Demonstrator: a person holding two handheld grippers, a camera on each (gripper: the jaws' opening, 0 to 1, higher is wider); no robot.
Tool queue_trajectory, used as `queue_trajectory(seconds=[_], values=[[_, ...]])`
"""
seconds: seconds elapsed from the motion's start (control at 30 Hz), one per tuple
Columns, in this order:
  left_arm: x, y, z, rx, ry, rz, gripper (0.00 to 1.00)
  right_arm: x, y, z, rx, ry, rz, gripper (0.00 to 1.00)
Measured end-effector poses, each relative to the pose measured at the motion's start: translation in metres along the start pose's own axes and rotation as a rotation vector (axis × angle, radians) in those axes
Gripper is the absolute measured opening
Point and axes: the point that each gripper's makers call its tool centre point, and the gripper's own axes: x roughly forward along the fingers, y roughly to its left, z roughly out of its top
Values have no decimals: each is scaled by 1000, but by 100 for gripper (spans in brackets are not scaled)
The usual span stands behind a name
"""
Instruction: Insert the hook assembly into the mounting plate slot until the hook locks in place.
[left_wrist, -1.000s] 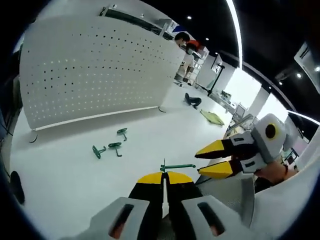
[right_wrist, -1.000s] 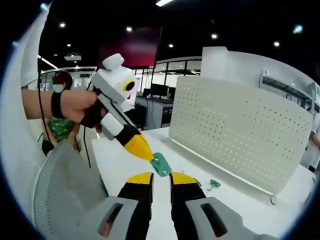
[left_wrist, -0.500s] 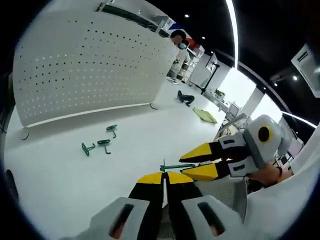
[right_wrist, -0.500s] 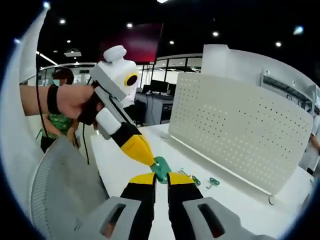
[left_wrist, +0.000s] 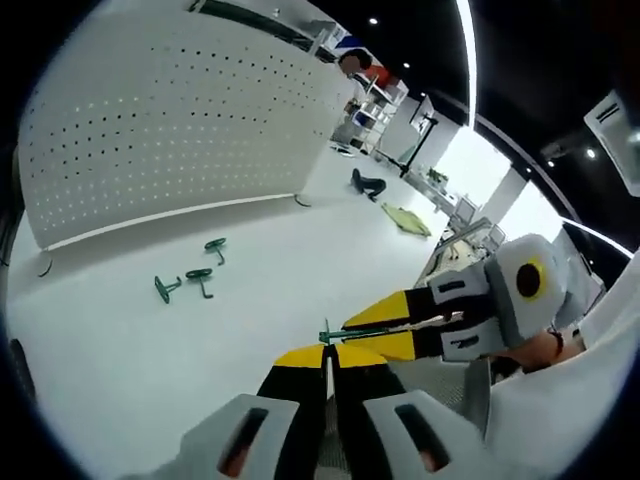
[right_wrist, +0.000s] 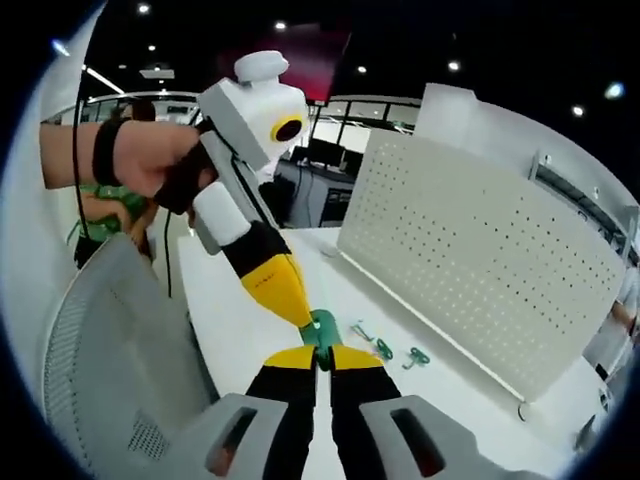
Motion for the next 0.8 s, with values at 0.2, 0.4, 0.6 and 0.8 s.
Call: queue_trajectory(seconds=[0.2,0.4,0.6,0.8], values=[[0,1,1,14,2,8,1,0,0,0,-23,6,-9,2],[-1,1,2,33,7,10,1,2,2,0,-27,33,-7,1],[-2,2,1,52,18,13,2,3,5,-2,18,67,-1,1],[-3,0,3,134,-9,-4,2,1,2,0,37,64,-29,1]])
